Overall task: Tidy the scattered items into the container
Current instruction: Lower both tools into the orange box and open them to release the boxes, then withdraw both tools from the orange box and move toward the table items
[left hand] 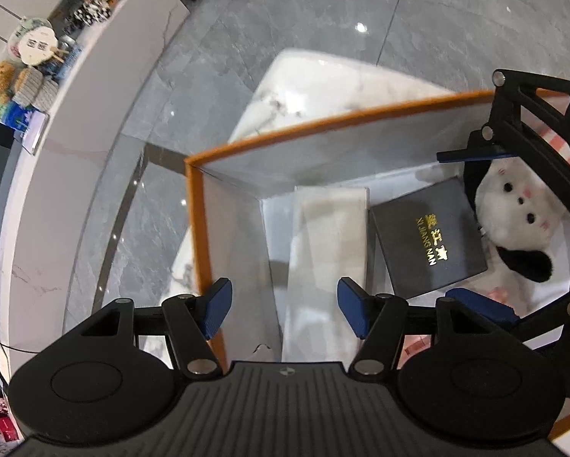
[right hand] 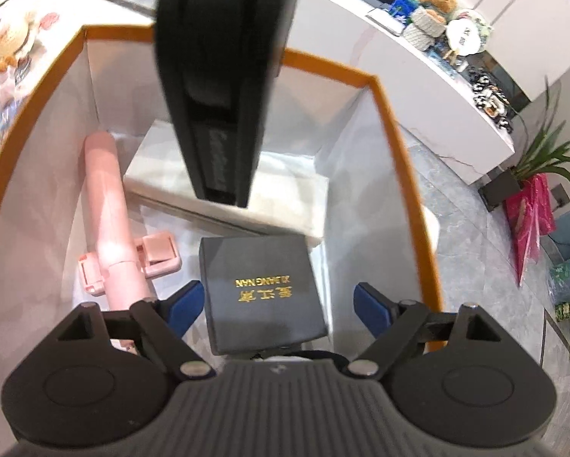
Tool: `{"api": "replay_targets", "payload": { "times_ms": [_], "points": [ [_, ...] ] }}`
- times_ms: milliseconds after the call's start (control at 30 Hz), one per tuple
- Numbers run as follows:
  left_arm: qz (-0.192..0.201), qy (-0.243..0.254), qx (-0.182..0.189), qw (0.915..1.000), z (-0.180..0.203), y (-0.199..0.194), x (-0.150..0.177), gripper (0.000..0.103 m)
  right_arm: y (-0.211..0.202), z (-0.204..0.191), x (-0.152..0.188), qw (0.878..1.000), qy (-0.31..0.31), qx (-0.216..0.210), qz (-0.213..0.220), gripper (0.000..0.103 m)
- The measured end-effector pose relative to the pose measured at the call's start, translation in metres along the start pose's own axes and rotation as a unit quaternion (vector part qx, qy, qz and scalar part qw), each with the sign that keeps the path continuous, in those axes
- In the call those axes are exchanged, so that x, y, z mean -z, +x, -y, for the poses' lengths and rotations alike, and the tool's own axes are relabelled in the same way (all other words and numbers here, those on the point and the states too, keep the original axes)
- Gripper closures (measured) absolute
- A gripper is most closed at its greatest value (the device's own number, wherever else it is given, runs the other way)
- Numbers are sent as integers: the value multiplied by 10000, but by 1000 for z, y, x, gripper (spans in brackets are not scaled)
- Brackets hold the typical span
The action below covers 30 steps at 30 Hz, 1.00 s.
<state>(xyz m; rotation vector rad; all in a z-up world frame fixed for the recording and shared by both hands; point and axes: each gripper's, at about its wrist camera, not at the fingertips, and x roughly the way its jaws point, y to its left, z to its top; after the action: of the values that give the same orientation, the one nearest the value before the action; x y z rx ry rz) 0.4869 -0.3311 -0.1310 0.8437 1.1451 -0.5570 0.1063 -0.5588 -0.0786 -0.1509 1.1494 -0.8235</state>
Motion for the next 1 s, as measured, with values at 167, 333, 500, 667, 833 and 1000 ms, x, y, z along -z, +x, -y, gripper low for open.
{"api": "replay_targets", "payload": {
  "times_ms": [167, 333, 500, 667, 833, 1000],
  "points": [
    [771, -395, 146, 9961, -11, -35, 21, 31, -40, 0, 11, 9962, 759, 205, 366, 16],
    [1368, -822, 153, 9871, -18, -68, 62, 30, -84, -2, 21, 9860, 1415, 531, 699, 16],
    [1690, -1175, 150, 9785, -27, -92, 113, 30, -103, -15, 17, 9837, 1421, 737, 823, 16],
    [1996, -1471, -18, 9688, -27, -112, 180, 23, -111, -38, 15, 9833, 1288, 844, 972, 16],
    [2456, -2163, 2, 9449, -21, -127, 259, 17, -127, -63, 10, 9806, 1255, 876, 1221, 16],
    [2694, -2747, -100, 9230, -20, -130, 326, 14, -137, -83, 5, 9734, 1450, 840, 1560, 15]
  ]
}}
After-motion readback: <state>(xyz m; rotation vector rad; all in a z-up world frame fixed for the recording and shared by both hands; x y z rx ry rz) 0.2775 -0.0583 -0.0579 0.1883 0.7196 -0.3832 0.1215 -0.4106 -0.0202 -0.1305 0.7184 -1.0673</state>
